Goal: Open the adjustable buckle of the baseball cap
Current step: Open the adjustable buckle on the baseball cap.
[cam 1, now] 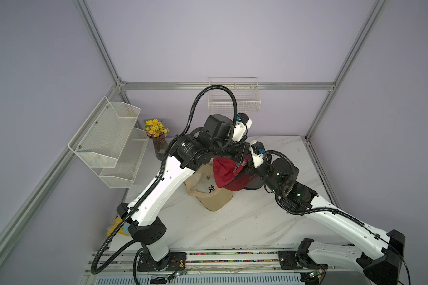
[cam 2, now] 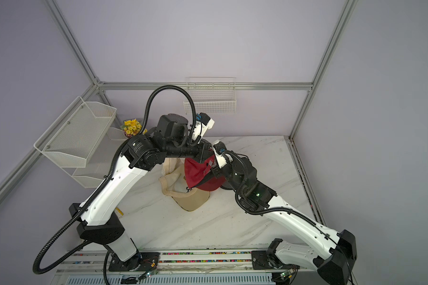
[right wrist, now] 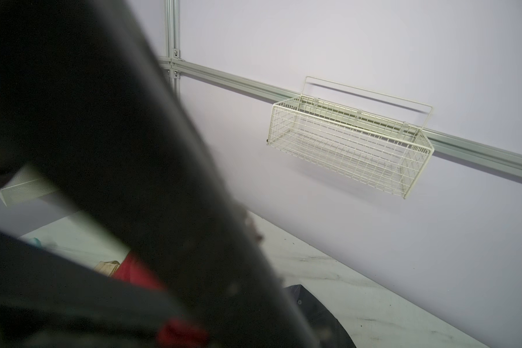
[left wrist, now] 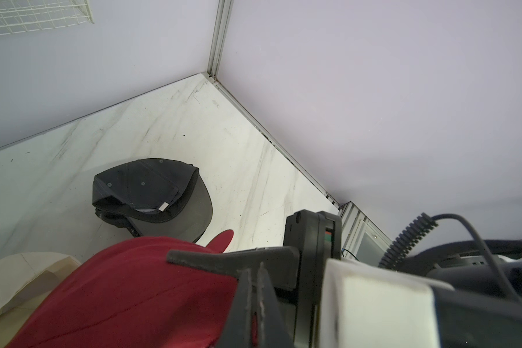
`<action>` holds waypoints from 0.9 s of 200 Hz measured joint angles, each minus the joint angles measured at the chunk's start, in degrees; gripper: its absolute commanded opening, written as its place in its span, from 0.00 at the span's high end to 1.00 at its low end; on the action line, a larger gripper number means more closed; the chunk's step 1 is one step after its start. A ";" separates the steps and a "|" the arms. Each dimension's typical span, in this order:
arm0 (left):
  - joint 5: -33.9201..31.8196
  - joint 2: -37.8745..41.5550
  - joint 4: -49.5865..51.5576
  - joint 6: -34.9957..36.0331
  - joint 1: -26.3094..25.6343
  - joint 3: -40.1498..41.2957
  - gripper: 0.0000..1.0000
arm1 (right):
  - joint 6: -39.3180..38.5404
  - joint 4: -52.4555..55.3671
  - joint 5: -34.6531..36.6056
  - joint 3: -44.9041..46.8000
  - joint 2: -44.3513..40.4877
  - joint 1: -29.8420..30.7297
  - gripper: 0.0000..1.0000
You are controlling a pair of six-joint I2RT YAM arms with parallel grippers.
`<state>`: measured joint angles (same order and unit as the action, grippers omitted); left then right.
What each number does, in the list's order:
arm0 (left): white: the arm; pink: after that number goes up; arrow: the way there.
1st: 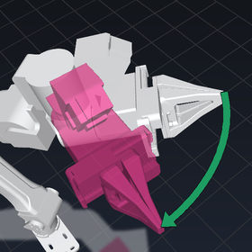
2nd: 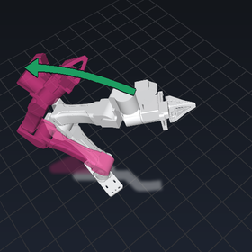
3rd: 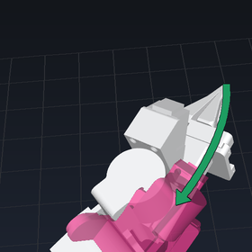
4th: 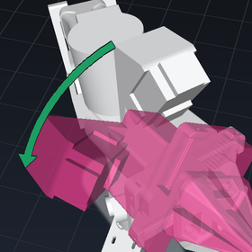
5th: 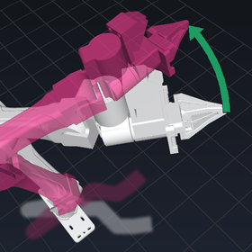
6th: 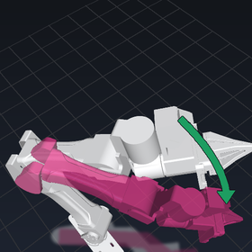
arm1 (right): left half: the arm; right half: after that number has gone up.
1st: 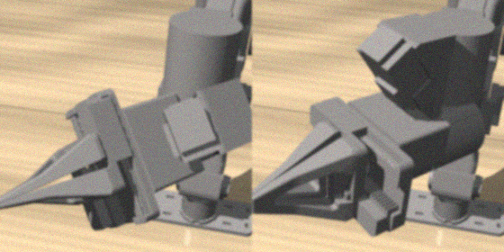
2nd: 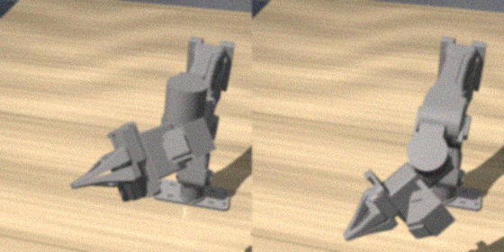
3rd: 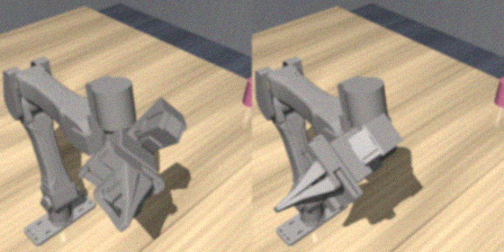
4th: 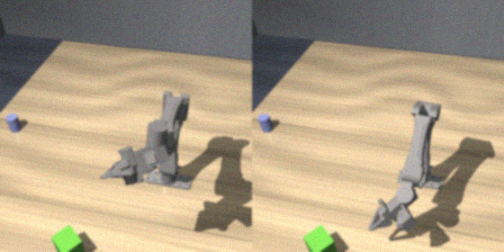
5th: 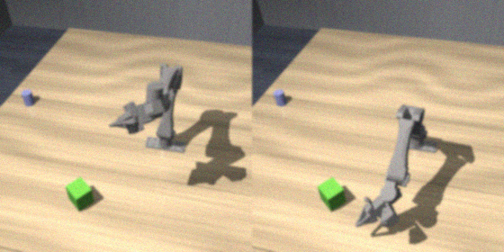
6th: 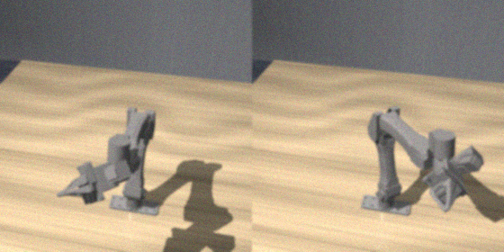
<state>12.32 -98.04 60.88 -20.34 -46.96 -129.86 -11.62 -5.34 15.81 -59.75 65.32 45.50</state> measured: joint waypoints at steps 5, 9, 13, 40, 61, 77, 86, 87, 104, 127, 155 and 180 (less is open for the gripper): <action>-0.02 0.00 0.02 0.02 0.00 0.00 1.00 | 0.02 0.02 0.02 -0.04 0.00 0.00 1.00; -0.09 0.00 0.02 0.04 0.00 0.00 1.00 | 0.02 0.02 0.04 -0.07 0.00 0.00 1.00; -0.11 0.00 0.02 0.07 0.00 0.00 1.00 | 0.04 0.07 0.07 -0.09 0.00 0.00 1.00; -1.22 0.11 0.04 0.46 0.00 0.00 1.00 | 0.48 0.28 0.87 -0.26 0.00 0.00 1.00; -2.38 1.77 -0.20 0.63 0.00 1.95 1.00 | 1.16 0.87 1.49 -0.83 0.04 -0.26 1.00; -3.08 4.46 -0.28 0.68 0.00 5.62 1.00 | 1.84 1.57 1.44 -2.47 0.24 -0.79 1.00; -3.54 6.16 -0.39 0.68 -0.02 8.09 1.00 | 2.27 1.99 1.29 -3.63 0.31 -1.22 1.00; -3.58 6.40 -0.35 0.68 -0.02 8.44 1.00 | 2.27 2.01 1.31 -3.72 0.33 -1.27 1.00; -4.33 9.38 -0.44 0.63 -0.07 13.14 1.00 | 3.28 2.40 0.79 -6.32 0.55 -2.14 1.00; -5.27 12.79 -3.56 0.37 -0.11 19.43 1.00 | 4.85 3.28 -1.60 -9.77 1.46 -3.04 1.00; -6.23 16.46 -8.74 -0.13 -0.26 25.81 1.00 | 6.93 5.75 -4.87 -12.57 3.58 -3.50 1.00; -8.02 18.91 -10.88 -0.09 -0.48 28.96 0.68 | 8.31 7.63 -6.71 -14.14 4.76 -3.67 1.00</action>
<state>4.29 -79.13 50.00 -20.43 -47.44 -100.90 -3.31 2.28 9.10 -73.89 70.08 41.82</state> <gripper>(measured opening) 0.053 0.046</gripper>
